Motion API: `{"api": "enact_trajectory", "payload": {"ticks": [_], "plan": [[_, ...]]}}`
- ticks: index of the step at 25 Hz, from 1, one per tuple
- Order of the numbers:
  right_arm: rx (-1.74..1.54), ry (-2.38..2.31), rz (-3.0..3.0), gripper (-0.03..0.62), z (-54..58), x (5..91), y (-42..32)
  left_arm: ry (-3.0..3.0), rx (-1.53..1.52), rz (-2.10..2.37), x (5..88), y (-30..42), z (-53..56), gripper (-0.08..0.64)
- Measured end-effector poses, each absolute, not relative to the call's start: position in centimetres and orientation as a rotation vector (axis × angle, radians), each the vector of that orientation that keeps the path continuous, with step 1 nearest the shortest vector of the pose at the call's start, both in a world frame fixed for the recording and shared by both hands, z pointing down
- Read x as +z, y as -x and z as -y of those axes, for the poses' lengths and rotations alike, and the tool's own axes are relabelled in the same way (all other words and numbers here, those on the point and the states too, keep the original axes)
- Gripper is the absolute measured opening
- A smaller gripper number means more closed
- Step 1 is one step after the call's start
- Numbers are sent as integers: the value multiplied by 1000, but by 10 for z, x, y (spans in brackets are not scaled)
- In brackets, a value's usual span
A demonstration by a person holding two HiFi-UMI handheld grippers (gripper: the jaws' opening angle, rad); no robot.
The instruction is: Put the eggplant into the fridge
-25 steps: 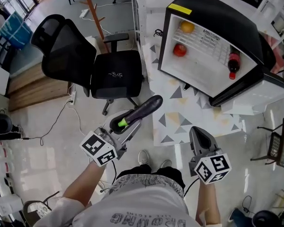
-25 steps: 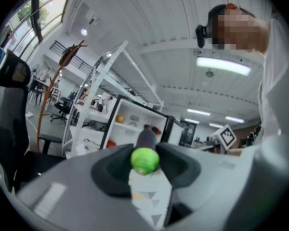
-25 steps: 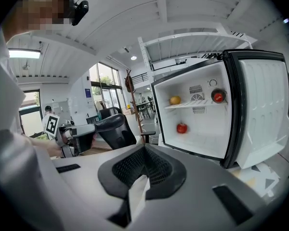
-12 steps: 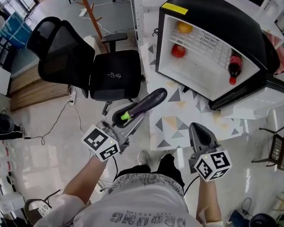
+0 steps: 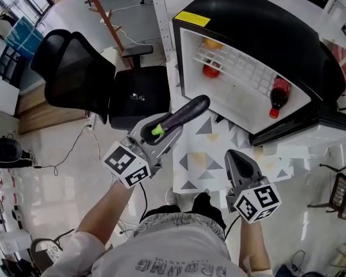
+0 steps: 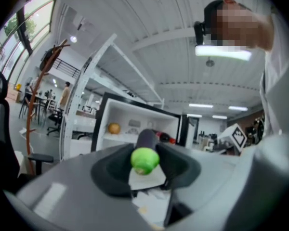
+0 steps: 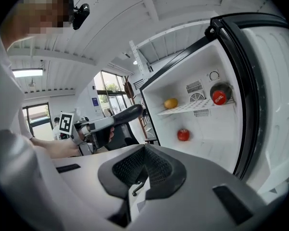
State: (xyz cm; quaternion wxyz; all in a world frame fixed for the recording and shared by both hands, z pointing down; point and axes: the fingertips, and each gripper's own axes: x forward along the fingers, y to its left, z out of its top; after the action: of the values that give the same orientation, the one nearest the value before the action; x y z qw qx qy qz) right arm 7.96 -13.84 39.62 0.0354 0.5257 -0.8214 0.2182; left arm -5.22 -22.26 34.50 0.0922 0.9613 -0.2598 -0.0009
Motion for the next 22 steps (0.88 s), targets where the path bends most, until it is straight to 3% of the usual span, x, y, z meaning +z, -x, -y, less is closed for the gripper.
{"api": "enact_trajectory", "payload": {"ticks": [22], "plan": [[750,-1496,2638,3,181,408,-132,-3006,165,815,333,-72,327,161]]}}
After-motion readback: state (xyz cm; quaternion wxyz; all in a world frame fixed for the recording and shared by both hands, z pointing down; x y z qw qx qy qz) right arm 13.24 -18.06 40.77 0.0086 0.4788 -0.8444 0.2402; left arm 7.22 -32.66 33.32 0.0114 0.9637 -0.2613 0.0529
